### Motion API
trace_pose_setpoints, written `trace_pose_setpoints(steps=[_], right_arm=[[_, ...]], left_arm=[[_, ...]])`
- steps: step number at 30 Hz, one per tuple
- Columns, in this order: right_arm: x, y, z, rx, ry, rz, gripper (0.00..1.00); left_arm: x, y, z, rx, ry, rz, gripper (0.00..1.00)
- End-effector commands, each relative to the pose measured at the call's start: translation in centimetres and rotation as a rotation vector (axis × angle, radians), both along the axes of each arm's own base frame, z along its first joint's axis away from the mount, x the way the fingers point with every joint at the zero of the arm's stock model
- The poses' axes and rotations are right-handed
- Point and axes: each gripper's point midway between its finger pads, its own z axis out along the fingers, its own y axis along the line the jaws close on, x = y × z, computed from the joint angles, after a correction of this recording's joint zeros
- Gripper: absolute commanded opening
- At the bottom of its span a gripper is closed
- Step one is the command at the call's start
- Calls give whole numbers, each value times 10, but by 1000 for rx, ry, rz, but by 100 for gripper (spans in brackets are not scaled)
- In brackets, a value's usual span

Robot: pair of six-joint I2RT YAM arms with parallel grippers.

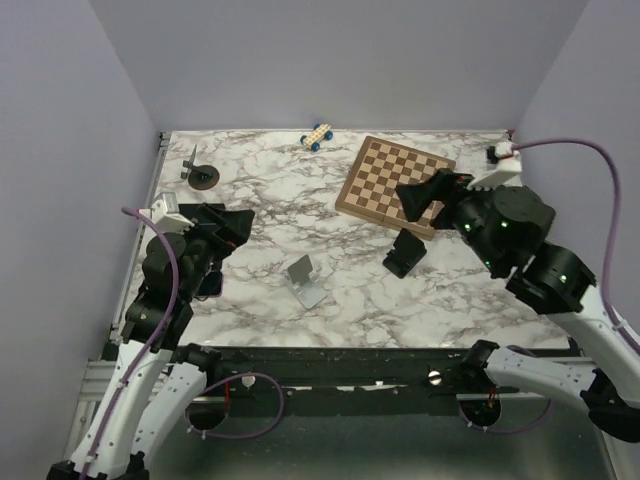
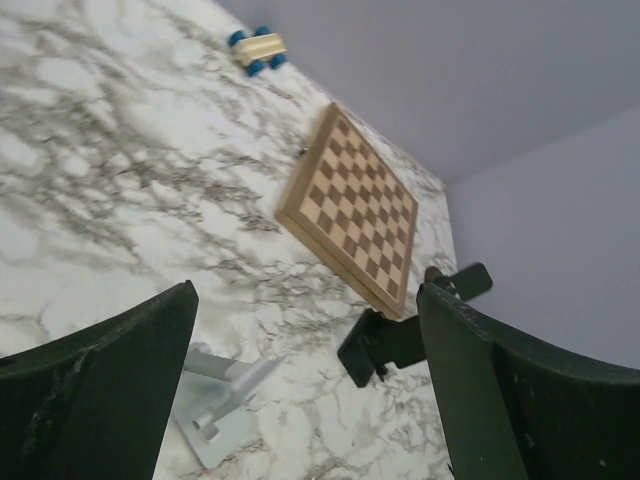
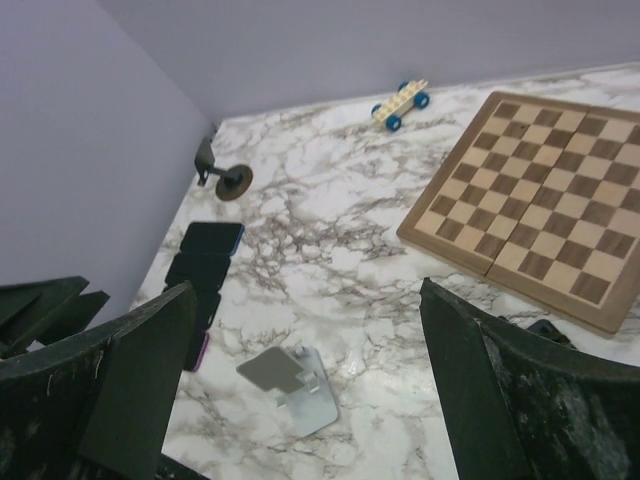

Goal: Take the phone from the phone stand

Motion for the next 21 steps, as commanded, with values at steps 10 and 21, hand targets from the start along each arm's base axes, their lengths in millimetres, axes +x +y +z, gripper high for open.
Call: trace_pose_setpoints(steps=[10,21], right_arm=[[-60,-133,77,50,-263,-256,100],[-97,-166,105,150,-462,-224,100]], left_arm=[[-66,-86,180,199,-615,-449,99],[-130,-50,259,264,-977,-408,99]])
